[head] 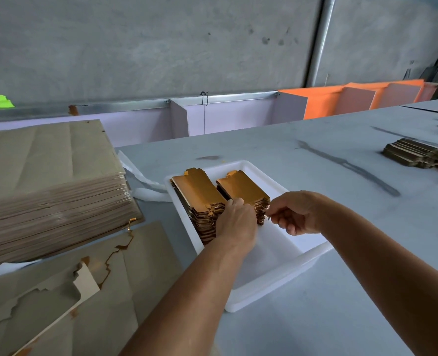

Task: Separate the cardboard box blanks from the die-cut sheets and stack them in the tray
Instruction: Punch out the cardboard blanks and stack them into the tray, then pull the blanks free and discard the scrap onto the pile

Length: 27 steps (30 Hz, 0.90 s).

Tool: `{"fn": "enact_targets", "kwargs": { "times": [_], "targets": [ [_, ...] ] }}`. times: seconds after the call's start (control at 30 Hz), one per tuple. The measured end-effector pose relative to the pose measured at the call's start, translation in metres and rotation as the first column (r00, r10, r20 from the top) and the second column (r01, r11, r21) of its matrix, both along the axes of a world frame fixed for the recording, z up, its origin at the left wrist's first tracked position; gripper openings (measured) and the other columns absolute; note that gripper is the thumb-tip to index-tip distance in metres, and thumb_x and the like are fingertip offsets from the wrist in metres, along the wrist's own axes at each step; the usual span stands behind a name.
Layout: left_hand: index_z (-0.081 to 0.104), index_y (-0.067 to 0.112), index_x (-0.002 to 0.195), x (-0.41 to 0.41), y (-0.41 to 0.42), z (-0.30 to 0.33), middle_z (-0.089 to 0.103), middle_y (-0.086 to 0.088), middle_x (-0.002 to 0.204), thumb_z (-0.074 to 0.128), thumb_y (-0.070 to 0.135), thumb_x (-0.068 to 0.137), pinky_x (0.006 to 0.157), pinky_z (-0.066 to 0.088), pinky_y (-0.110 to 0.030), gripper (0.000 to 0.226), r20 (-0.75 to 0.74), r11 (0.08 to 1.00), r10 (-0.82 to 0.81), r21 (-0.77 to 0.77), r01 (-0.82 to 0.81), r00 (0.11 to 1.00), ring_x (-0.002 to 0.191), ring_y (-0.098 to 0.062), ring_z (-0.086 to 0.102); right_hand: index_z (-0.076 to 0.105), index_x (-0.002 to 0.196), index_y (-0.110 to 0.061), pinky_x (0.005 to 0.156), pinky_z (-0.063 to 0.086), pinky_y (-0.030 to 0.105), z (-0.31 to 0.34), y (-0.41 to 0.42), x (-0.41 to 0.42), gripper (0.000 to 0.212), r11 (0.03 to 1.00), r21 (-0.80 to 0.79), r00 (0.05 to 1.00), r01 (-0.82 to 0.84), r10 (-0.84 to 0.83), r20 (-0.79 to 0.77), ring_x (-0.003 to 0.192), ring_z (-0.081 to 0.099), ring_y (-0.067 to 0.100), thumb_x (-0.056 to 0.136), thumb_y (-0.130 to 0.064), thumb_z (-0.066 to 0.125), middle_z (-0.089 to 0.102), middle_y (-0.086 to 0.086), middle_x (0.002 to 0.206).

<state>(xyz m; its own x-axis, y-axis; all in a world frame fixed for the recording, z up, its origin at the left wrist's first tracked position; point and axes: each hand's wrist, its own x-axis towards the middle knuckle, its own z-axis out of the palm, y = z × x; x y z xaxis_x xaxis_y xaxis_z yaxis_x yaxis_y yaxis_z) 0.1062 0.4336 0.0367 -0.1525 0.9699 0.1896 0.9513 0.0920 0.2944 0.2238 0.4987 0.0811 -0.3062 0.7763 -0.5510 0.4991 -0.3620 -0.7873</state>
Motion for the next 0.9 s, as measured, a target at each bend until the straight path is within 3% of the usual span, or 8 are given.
{"fn": "enact_targets", "kwargs": {
  "times": [0.13, 0.23, 0.3, 0.43, 0.53, 0.73, 0.83, 0.9],
  "targets": [
    [0.04, 0.008, 0.083, -0.002, -0.011, 0.017, 0.049, -0.006, 0.109, 0.037, -0.018, 0.081, 0.07, 0.037, -0.03, 0.025, 0.115, 0.988, -0.05, 0.151, 0.032, 0.992, 0.107, -0.025, 0.047, 0.057, 0.066, -0.007, 0.035, 0.035, 0.016, 0.003, -0.016, 0.008, 0.018, 1.0, -0.028, 0.99, 0.012, -0.015, -0.141, 0.036, 0.045, 0.011, 0.084, -0.001, 0.057, 0.056, 0.005, 0.05],
    [0.057, 0.0, 0.106, -0.018, -0.03, 0.036, 0.052, -0.009, 0.123, 0.034, -0.02, 0.078, 0.087, 0.043, -0.033, 0.042, 0.218, 0.962, -0.003, 0.267, -0.057, 0.976, 0.115, -0.027, 0.049, 0.056, 0.067, -0.008, 0.035, 0.034, 0.016, 0.012, -0.037, 0.013, 0.019, 1.0, -0.009, 0.967, 0.017, -0.019, -0.256, 0.036, 0.045, 0.01, 0.086, -0.002, 0.056, 0.057, 0.005, 0.052],
    [0.056, 0.004, 0.123, -0.037, -0.051, 0.044, 0.051, -0.009, 0.131, 0.035, -0.019, 0.079, 0.097, 0.037, -0.031, 0.053, 0.231, 0.931, 0.093, 0.325, -0.167, 0.968, 0.122, -0.025, 0.046, 0.055, 0.066, -0.008, 0.035, 0.034, 0.016, 0.02, -0.059, 0.012, 0.021, 1.0, 0.015, 0.946, -0.002, 0.007, -0.324, 0.037, 0.046, 0.011, 0.086, -0.003, 0.054, 0.057, 0.006, 0.053],
    [0.06, 0.002, 0.114, -0.051, -0.115, 0.04, 0.057, -0.014, 0.12, 0.041, -0.01, 0.082, 0.09, 0.036, -0.03, 0.039, 0.285, 0.879, 0.238, 0.343, -0.33, 0.928, 0.114, -0.029, 0.05, 0.061, 0.057, -0.011, 0.037, 0.038, 0.02, 0.023, -0.123, -0.008, 0.028, 0.97, 0.092, 0.904, -0.226, 0.244, -0.35, 0.043, 0.052, 0.012, 0.083, -0.001, 0.057, 0.064, 0.01, 0.063],
    [0.058, 0.005, 0.121, -0.046, -0.167, 0.022, 0.054, -0.01, 0.124, 0.05, -0.002, 0.084, 0.093, 0.033, -0.025, 0.038, 0.275, 0.906, 0.245, 0.276, -0.32, 0.93, 0.119, -0.024, 0.047, 0.066, 0.062, -0.008, 0.044, 0.043, 0.021, 0.011, -0.169, -0.041, 0.022, 0.916, 0.148, 0.891, -0.373, 0.398, -0.219, 0.048, 0.058, 0.01, 0.081, 0.001, 0.062, 0.068, 0.007, 0.064],
    [0.054, 0.015, 0.117, -0.075, -0.269, -0.01, 0.041, -0.005, 0.131, 0.053, 0.018, 0.089, 0.101, 0.036, -0.035, 0.028, 0.029, 0.899, 0.435, 0.047, -0.436, 0.9, 0.126, -0.025, 0.037, 0.066, 0.068, -0.003, 0.058, 0.046, 0.026, -0.026, -0.219, -0.105, 0.011, 0.865, 0.341, 0.923, -0.368, 0.384, 0.022, 0.064, 0.057, 0.016, 0.079, -0.004, 0.068, 0.064, 0.01, 0.07],
    [0.037, 0.023, 0.137, -0.101, -0.315, -0.014, 0.019, -0.008, 0.147, 0.063, 0.053, 0.079, 0.108, 0.029, -0.04, 0.071, -0.065, 0.87, 0.453, -0.188, -0.457, 0.889, 0.137, -0.029, 0.018, 0.068, 0.073, -0.01, 0.061, 0.046, 0.025, -0.037, -0.228, -0.138, 0.01, 0.783, 0.444, 0.895, -0.435, 0.431, 0.118, 0.074, 0.057, 0.016, 0.082, -0.012, 0.067, 0.065, 0.006, 0.083],
    [0.014, 0.03, 0.148, -0.118, -0.348, -0.016, -0.013, -0.005, 0.156, 0.07, 0.064, 0.066, 0.116, 0.013, -0.046, 0.104, -0.034, 0.861, 0.378, -0.355, -0.365, 0.925, 0.143, -0.031, -0.011, 0.067, 0.072, -0.016, 0.07, 0.049, 0.028, -0.039, -0.224, -0.16, 0.012, 0.738, 0.508, 0.885, -0.444, 0.451, 0.118, 0.087, 0.06, 0.02, 0.084, -0.014, 0.066, 0.067, 0.006, 0.091]
  ]
}}
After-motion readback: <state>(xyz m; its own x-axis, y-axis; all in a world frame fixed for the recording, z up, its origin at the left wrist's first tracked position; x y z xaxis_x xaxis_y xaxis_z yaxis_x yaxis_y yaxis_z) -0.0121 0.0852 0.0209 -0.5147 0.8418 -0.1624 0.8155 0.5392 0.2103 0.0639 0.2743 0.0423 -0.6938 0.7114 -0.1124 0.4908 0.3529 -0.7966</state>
